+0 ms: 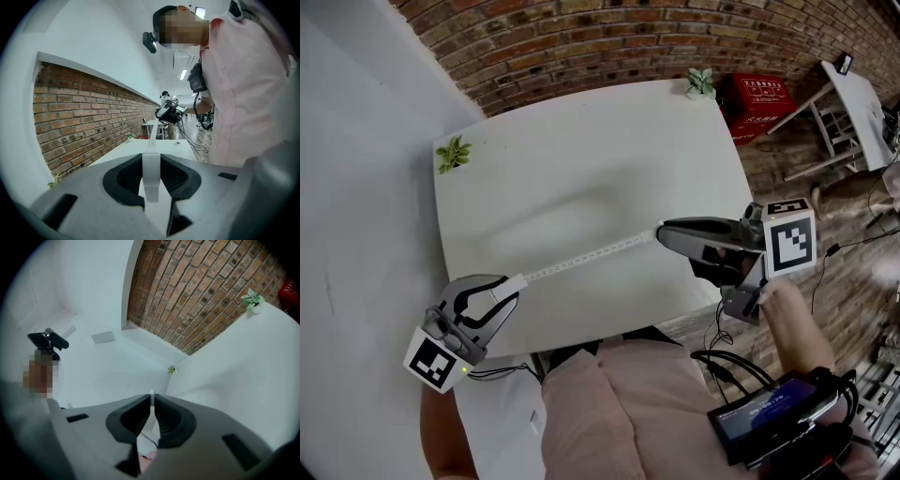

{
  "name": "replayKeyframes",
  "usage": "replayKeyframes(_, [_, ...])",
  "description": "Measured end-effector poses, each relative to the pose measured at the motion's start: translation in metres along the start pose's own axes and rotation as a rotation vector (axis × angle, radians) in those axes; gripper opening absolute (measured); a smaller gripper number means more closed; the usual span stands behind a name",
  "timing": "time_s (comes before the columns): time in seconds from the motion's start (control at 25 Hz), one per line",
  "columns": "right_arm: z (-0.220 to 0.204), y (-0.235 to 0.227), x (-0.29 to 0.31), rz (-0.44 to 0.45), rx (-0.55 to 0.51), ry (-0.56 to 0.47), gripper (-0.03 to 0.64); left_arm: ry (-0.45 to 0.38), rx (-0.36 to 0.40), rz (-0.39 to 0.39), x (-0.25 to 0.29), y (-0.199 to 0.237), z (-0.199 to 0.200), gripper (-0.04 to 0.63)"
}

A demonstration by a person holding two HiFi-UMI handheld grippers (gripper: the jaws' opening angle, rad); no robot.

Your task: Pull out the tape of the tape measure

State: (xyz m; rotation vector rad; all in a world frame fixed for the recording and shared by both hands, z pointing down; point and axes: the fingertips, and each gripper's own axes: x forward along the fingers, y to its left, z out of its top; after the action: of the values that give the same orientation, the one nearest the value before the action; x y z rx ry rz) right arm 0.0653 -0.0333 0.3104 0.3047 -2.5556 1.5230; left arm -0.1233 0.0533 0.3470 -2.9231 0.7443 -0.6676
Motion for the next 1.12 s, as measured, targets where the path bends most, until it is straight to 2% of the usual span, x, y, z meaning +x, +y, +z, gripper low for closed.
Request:
replayKeyframes(0.68, [0.007,-0.001,-0.006,-0.009,-0.016,-0.012,0.034,0.03,-0.046,0.029,-0.009,0.005,-0.009,0.101])
replayKeyframes(0.8, [0.009,-0.001,-0.007,-0.012,-0.02,-0.017,0.034,0.027,-0.03,0.023,-0.009,0.004,-0.009,0.103])
replayKeyframes(0.88, [0.011,-0.002,-0.008,-0.015,-0.023,-0.021,0.034,0.038,-0.044,0.028,-0.01,0.005,-0.012,0.103])
replayKeyframes(1.0, [0.012,-0.002,-0.01,-0.019,-0.026,-0.024,0.034,0.065,-0.105,0.05,-0.014,0.005,-0.02,0.103])
replayKeyframes(1.12, [0.013,-0.003,-0.011,-0.023,-0.026,-0.025,0.034,0.067,-0.119,0.055,-0.015,0.005,-0.021,0.101])
